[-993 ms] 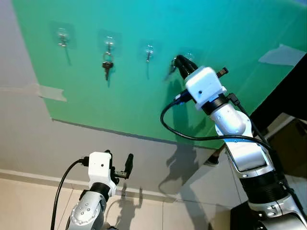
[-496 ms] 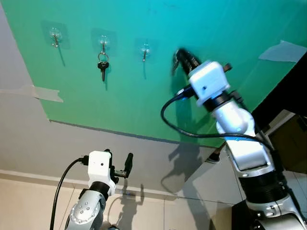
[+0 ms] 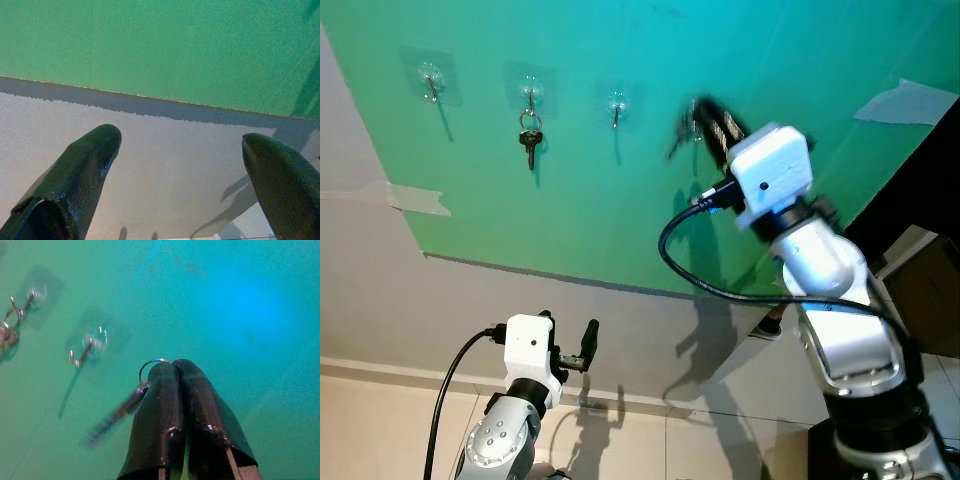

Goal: Hang keys on a hook

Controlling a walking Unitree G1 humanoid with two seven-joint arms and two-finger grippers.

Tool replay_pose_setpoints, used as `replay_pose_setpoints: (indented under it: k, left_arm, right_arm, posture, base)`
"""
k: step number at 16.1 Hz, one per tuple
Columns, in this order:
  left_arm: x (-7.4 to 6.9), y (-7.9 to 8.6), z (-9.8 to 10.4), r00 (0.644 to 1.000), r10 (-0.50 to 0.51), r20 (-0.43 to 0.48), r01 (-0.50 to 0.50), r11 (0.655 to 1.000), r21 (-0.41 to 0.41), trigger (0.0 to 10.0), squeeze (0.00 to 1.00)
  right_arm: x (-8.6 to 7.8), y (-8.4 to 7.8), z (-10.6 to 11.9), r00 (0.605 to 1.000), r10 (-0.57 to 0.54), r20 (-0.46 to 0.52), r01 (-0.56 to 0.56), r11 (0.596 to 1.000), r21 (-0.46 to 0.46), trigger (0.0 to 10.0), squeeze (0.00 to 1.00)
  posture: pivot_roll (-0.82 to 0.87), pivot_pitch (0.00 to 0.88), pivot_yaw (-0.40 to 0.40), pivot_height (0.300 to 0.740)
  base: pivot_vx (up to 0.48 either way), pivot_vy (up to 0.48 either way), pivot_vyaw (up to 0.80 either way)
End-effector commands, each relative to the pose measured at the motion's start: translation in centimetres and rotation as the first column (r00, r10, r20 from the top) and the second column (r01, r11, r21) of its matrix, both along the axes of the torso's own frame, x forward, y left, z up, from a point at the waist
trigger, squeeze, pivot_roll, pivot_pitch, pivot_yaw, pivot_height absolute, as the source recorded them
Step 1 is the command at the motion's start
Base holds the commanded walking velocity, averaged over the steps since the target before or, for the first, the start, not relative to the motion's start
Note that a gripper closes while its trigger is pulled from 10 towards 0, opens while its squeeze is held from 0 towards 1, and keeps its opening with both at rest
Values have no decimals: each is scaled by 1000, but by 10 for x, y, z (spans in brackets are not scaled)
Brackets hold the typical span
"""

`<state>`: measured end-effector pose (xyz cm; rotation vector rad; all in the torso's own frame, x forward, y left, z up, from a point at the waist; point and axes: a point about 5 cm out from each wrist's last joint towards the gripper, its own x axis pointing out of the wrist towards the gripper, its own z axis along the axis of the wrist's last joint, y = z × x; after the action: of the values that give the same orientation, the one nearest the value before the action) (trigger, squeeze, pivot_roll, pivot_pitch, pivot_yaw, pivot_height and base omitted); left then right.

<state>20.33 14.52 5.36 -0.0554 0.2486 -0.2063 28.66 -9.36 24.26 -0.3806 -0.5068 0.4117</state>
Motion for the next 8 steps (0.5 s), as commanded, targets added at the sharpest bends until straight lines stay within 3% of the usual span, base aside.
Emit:
replay_pose_setpoints:
  k: [1,3,8]
  left_arm:
    - [0,-5,0,1000,-21,-7,21,1000,-16,10000,0]
    - [0,-5,0,1000,-24,-9,24,1000,-14,10000,0]
    - [-3,-5,-1,1000,-25,-11,25,1000,-10,10000,0]
  right_arm:
    - [0,-9,3,1000,-19,-20,20,999,36,10000,0]
    - [9,-14,-4,992,-36,-117,51,991,121,10000,0]
    - [20,-16,-14,971,-24,-238,75,975,207,10000,0]
  posture:
    - [38,0,-128,722]
    - [40,0,-126,722]
    - [67,0,-129,722]
  base:
    - [0,0,0]
    - [0,0,0]
    - [0,0,0]
